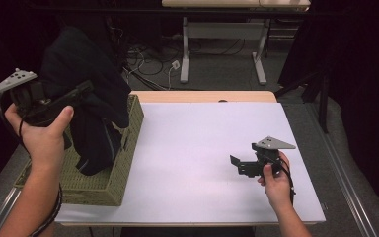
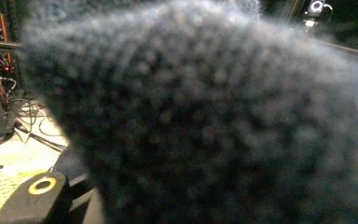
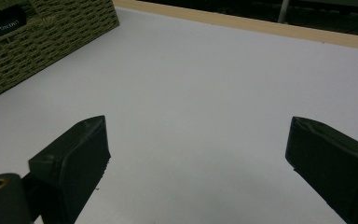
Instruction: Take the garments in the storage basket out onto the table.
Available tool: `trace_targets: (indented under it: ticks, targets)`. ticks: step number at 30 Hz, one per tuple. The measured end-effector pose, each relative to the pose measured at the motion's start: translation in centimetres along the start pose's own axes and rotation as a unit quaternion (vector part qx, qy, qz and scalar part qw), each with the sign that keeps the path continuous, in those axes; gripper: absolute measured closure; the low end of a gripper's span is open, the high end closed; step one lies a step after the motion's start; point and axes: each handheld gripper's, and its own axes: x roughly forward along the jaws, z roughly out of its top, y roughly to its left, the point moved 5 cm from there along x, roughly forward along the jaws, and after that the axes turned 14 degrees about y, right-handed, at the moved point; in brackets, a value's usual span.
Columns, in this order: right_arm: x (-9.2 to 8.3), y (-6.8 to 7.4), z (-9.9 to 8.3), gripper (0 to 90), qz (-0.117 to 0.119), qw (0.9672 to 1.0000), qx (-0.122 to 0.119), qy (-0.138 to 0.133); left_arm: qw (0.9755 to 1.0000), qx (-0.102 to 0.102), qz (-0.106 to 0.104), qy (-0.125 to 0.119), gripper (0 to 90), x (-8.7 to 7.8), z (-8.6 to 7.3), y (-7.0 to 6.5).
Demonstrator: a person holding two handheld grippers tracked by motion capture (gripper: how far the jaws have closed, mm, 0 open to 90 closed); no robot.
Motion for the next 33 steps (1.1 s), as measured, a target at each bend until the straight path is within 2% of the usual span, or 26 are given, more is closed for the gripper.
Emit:
trace_targets:
  ticks: [5,20,33]
  targets:
    - [0.1,0.0,-0.1,5.9,-0.002,1.0,-0.001,0.003,1.0,0.007,-0.003,0.0,62.5,0.1,0.0,-0.4]
    - [0.3,0.1,-0.2,6.0,0.0,0.9999,-0.006,0.009,0.9994,0.019,-0.03,0.003,62.5,1.2,-0.5,-2.5]
    - [0.3,0.0,-0.2,6.1,0.0,1.0,-0.003,0.006,0.9975,0.028,-0.06,0.024,62.5,3.9,-1.8,-4.6]
